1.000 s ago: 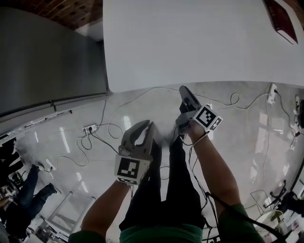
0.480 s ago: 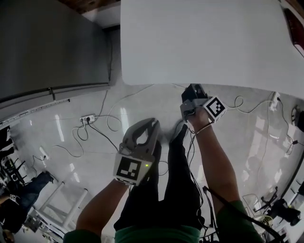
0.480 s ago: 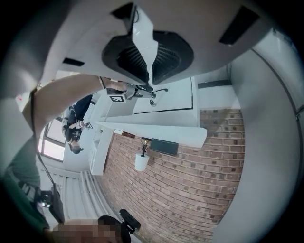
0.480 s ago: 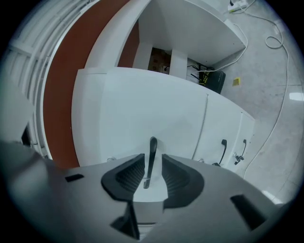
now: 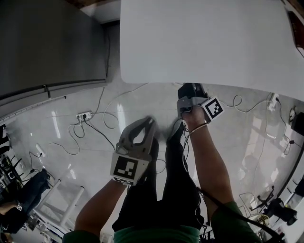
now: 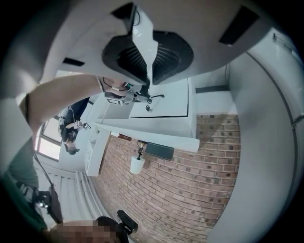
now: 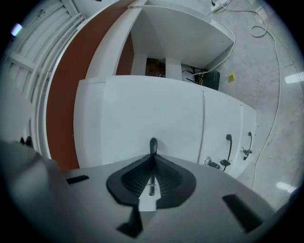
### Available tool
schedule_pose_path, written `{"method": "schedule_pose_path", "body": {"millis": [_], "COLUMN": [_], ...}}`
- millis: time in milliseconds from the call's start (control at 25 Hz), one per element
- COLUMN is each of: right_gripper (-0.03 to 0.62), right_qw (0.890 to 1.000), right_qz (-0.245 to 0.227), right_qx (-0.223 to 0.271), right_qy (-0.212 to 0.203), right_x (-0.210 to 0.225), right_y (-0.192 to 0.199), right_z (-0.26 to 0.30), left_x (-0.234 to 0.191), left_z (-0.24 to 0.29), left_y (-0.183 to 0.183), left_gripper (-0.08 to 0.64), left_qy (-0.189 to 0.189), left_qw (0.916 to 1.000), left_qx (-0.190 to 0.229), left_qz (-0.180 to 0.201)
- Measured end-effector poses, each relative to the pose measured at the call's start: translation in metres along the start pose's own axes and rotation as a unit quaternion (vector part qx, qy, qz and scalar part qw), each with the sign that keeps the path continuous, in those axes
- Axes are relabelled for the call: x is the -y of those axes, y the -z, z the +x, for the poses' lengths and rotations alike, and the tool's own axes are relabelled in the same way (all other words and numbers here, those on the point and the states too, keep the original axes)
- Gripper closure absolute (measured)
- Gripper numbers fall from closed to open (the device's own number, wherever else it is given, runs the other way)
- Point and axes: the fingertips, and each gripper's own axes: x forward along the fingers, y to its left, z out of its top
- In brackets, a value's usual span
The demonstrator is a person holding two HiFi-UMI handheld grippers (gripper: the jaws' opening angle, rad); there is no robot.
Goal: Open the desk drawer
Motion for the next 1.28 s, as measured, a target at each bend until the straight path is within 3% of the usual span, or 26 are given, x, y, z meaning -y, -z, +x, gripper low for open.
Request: {"method": "schedule_pose_path", "body": {"millis": [480, 1280], "right_gripper": [0.574, 0.575], "right_qw": [1.000, 0.998], "right_qz": [0.003, 0.011], "right_qx": [-0.009, -0.046], "right_qy": [0.018, 0.038], "right_x": [0.006, 0.018], "right_y": [0.006, 0.029], "right_z": [-0.010, -0.097], "left_x": [0.011, 0.044], "left_z": [0.006, 0.011], "left_y": [0.008, 0.014], "left_gripper": [0.529, 0.531], "left_qy": [0.010, 0.028], "left_qw": [0.9999, 0.9995], "left_qx": [-0.005, -0.002], "left_qz": [0.004, 0.016]}}
